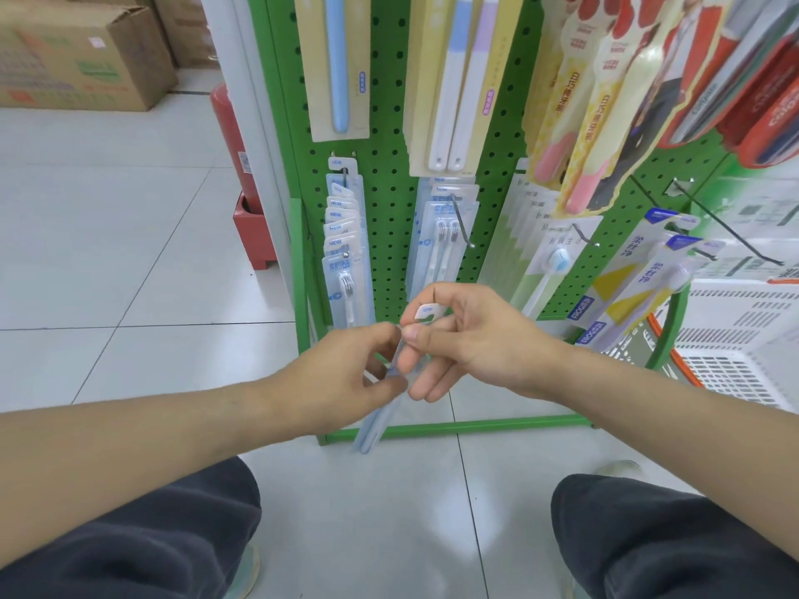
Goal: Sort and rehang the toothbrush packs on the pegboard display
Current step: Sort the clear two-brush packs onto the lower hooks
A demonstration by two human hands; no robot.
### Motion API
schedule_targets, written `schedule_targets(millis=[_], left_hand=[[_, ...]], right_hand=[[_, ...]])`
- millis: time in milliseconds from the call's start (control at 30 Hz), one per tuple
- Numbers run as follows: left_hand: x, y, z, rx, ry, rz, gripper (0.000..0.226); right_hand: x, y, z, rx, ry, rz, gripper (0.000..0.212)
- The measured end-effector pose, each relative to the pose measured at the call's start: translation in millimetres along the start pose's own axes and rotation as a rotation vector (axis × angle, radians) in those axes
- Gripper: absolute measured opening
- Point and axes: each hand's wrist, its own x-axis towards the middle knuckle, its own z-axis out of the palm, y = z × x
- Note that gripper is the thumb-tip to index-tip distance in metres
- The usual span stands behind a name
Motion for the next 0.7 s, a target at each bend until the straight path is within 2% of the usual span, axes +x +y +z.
schedule_targets(millis=[67,133,200,300,400,633,700], left_hand=[[0,1,-2,-0.045,0.066,0.004,0.013],[0,0,-7,-0.119,0.071,-0.029,0.016],[-1,-2,-12,-0.188,0.083,-0.075,0.023],[-2,-6,-17,-0.216,0.134,-0.091,0.033],[-3,-9,-19,-0.226,0.173,-0.101,0.038],[-2,-7,-27,-0.263,0.338,-0.040,0.052],[-2,-8,-31,-0.280,0.382,-0.031,0.048]], right_hand=[[2,-6,3,-0.008,-0.041,-0.030,0.012],[4,-11,3,-0.034,-0.003,-0.045,0.022],[8,-13,2,-0.115,0.102,-0.087,0.028],[19,-6,-1,-0.275,0.261,-0.234,0.024],[32,4,-1,-0.391,0.313,-0.352,0.013],[49,2,18,-0.282,0.366,-0.480,0.006],[52,-1,23,-0.279,0.398,-0.524,0.009]])
